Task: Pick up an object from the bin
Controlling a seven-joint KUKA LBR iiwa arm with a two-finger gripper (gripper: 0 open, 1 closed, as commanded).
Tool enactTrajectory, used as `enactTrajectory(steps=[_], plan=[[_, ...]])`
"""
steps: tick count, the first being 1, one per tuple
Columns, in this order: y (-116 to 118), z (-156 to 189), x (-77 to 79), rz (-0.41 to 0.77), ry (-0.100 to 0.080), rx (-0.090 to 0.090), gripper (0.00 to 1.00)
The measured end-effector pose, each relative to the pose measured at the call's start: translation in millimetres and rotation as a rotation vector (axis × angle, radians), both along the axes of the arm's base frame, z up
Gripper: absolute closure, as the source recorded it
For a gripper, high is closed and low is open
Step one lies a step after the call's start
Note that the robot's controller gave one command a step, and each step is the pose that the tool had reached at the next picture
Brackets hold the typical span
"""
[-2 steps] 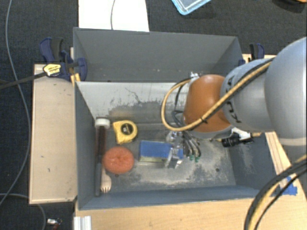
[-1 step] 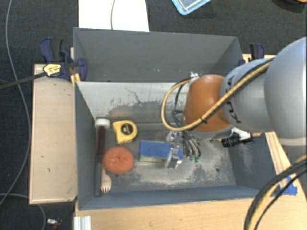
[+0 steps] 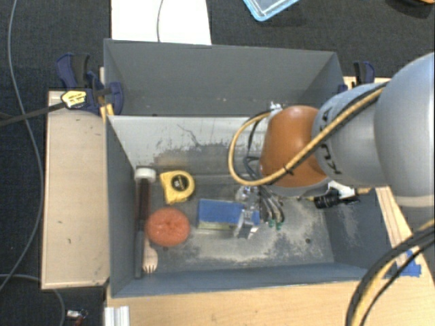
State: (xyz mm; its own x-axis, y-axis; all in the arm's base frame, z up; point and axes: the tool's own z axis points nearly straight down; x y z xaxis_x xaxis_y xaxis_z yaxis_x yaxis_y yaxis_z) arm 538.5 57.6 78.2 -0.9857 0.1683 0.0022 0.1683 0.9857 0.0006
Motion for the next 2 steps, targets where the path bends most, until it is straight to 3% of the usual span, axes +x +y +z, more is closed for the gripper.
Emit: enactTrajectory(steps=[2], plan=[[0.0, 0.0, 0.0, -0.003, 0.000, 0.000, 1.00]])
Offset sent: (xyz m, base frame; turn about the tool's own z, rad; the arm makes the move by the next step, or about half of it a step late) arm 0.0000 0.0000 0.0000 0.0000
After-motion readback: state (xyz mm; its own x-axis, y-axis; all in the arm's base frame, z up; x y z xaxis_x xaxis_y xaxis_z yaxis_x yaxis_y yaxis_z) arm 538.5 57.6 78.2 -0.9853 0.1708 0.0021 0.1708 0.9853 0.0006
